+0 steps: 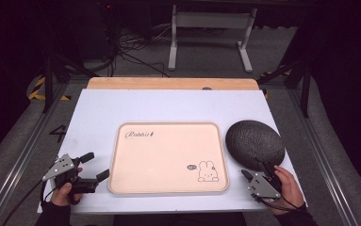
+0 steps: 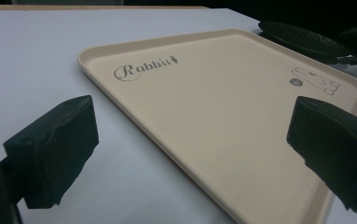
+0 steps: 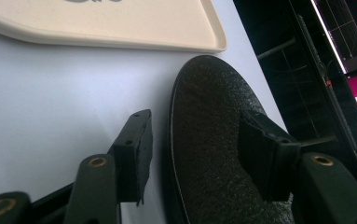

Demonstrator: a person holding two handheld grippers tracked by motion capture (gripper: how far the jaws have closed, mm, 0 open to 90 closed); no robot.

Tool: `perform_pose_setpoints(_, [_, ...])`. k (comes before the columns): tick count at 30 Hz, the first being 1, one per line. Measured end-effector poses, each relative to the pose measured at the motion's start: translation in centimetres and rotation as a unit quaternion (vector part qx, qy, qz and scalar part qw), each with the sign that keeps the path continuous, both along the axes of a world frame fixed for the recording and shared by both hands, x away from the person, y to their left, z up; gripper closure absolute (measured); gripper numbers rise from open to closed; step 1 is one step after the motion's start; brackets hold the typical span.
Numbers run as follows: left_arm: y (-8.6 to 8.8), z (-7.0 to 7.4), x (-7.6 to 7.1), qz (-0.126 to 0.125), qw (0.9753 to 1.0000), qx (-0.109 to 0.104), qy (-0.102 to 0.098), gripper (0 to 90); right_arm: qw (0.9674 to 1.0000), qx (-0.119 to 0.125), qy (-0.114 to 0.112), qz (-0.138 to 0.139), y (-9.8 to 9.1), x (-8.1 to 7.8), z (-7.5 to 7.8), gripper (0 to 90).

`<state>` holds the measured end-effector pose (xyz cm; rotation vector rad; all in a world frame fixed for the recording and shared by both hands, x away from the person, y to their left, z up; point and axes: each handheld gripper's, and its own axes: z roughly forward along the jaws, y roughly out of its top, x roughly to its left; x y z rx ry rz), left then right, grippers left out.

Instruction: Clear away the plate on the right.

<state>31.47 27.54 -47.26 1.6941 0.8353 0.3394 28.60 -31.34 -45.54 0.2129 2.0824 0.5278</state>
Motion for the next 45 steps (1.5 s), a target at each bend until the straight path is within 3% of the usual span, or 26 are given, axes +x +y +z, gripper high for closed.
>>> perform_pose_setpoints(4, [0.0, 0.0, 0.0, 0.000, 1.0000, 0.000, 0.000, 2.6, 0.9999, -0.011, 0.001, -0.007, 0.1, 0.1, -0.3, 43.2])
perform_pose_setpoints(8, [0.0, 0.0, 0.0, 0.000, 1.0000, 0.000, 0.000, 2.6, 0.9992, -0.038, -0.008, -0.014, 0.3, 0.3, -0.6, 41.9])
perform_pose_setpoints(16, [0.0, 0.0, 0.0, 0.000, 1.0000, 0.000, 0.000, 2.6, 0.9950, -0.089, -0.033, -0.032, 0.6, 0.4, -1.1, 40.6])
perform_pose_setpoints(26, [0.0, 0.0, 0.0, 0.000, 1.0000, 0.000, 0.000, 2.6, 0.9912, -0.117, -0.048, -0.038, 0.7, 0.6, -1.3, 40.9])
perform_pose_setpoints(29, [0.0, 0.0, 0.0, -0.001, 1.0000, 0.000, 0.000, 2.6, 0.9891, -0.131, -0.055, -0.039, 0.7, 0.7, -1.4, 41.9])
perform_pose_setpoints(33, [0.0, 0.0, 0.0, -0.001, 1.0000, 0.000, 0.000, 2.6, 0.9826, -0.169, -0.059, -0.049, 0.7, 0.8, -1.5, 45.9])
perform_pose_setpoints(38, [0.0, 0.0, 0.0, -0.001, 1.0000, 0.000, 0.000, 2.6, 0.9790, -0.185, -0.063, -0.058, 0.4, 1.0, -1.6, 47.0])
perform_pose_setpoints(39, [0.0, 0.0, 0.0, -0.001, 1.0000, 0.000, 0.000, 2.6, 0.9766, -0.196, -0.064, -0.059, 0.3, 1.1, -1.7, 47.7])
perform_pose_setpoints(45, [0.0, 0.0, 0.0, -0.001, 1.0000, -0.001, 0.001, 2.6, 0.9736, -0.212, -0.066, -0.053, 0.2, 1.4, -1.8, 49.8])
